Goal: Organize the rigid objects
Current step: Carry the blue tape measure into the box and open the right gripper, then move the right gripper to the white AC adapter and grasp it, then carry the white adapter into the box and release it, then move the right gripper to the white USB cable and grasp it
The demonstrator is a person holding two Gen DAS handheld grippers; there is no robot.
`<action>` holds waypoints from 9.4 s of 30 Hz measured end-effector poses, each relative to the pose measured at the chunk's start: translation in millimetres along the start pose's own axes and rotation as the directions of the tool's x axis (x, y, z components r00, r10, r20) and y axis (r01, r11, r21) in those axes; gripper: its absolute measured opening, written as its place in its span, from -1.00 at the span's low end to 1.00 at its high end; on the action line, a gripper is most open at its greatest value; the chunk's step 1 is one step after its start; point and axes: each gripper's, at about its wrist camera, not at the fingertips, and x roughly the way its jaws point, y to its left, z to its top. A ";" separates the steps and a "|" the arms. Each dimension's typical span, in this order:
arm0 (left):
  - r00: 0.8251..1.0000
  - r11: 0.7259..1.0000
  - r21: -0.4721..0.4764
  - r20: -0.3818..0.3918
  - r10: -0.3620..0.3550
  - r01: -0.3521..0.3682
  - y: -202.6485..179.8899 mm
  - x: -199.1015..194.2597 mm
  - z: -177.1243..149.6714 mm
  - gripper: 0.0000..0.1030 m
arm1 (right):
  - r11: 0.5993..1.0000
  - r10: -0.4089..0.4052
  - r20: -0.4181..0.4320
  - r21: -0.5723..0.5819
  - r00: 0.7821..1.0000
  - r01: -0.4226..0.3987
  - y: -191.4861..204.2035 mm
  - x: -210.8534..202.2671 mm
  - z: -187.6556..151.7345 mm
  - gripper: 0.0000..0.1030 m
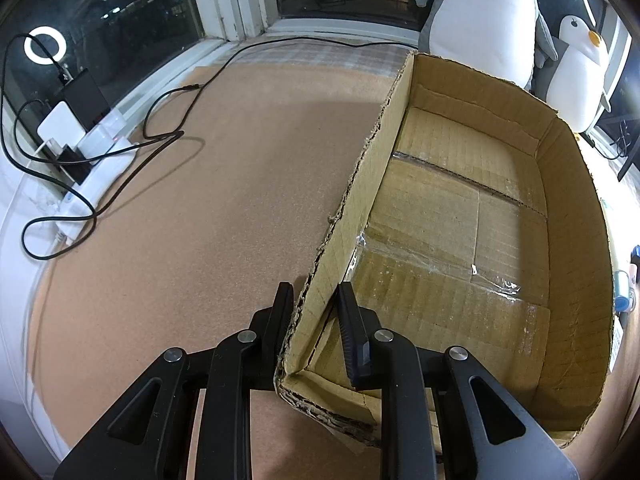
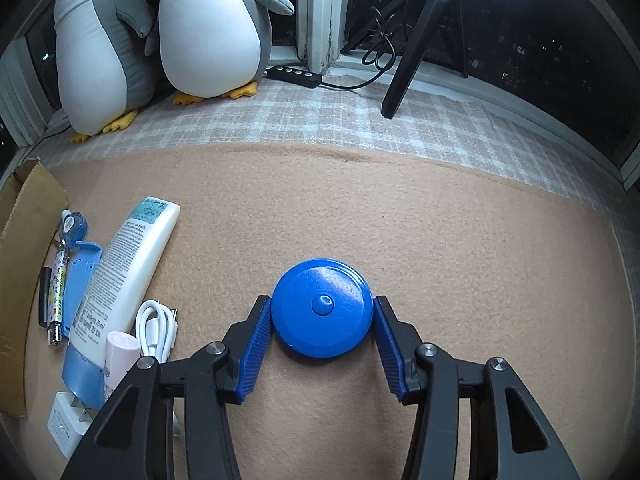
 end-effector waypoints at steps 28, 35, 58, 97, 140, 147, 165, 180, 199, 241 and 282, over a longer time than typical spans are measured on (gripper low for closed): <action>0.999 0.999 -0.021 0.013 -0.029 0.030 5.7 1.3 -1.1 -0.60 | 0.878 0.382 0.087 -0.345 0.920 -0.332 191.7 -125.6 -15.0 -0.10; 0.999 0.999 -0.023 0.012 -0.031 0.031 5.4 1.0 -0.8 -0.60 | 0.827 0.420 0.054 -0.434 0.906 -0.358 244.7 -125.2 -30.8 -0.11; 0.999 0.999 -0.022 0.014 -0.031 0.031 5.1 1.0 -1.3 -0.60 | 0.794 0.437 -0.006 -0.468 0.899 -0.389 280.1 -106.3 -45.5 0.10; 1.000 0.999 -0.021 0.017 -0.026 0.026 5.6 -0.3 -1.2 -0.60 | 0.942 0.305 0.094 -0.174 0.948 -0.286 100.3 -117.6 -45.1 0.24; 0.999 0.999 -0.028 0.019 -0.031 0.031 3.3 0.6 -1.7 -0.60 | 0.906 0.272 -0.178 -0.284 0.946 -0.314 182.2 -48.7 -79.4 -0.25; 0.999 0.999 -0.027 0.019 -0.031 0.031 4.0 0.5 -2.3 -0.60 | 0.907 0.268 -0.166 -0.289 0.949 -0.307 175.8 -50.4 -80.7 -0.37; 0.999 0.999 -0.031 0.022 -0.033 0.034 3.4 1.9 -2.2 -0.60 | 0.889 0.385 -0.010 -0.266 0.923 -0.373 184.0 -111.1 -34.4 -0.38; 0.999 0.999 -0.031 0.024 -0.034 0.034 3.7 2.3 -2.6 -0.60 | 0.844 0.407 0.024 -0.393 0.913 -0.366 266.1 -103.9 -11.2 -0.38; 0.999 0.999 -0.031 0.024 -0.034 0.035 3.7 2.7 -2.5 -0.60 | 0.845 0.389 0.025 -0.406 0.921 -0.347 285.5 -79.4 3.6 -0.29; 0.999 0.999 -0.026 0.026 -0.031 0.032 4.1 3.0 -2.7 -0.59 | 0.951 0.272 0.112 -0.186 0.956 -0.248 92.0 -116.0 -26.4 0.06; 1.000 1.000 -0.024 0.021 -0.019 0.019 4.1 1.9 -3.1 -0.59 | 0.966 0.179 -0.045 -0.180 0.983 -0.184 56.8 -16.8 -33.9 -0.60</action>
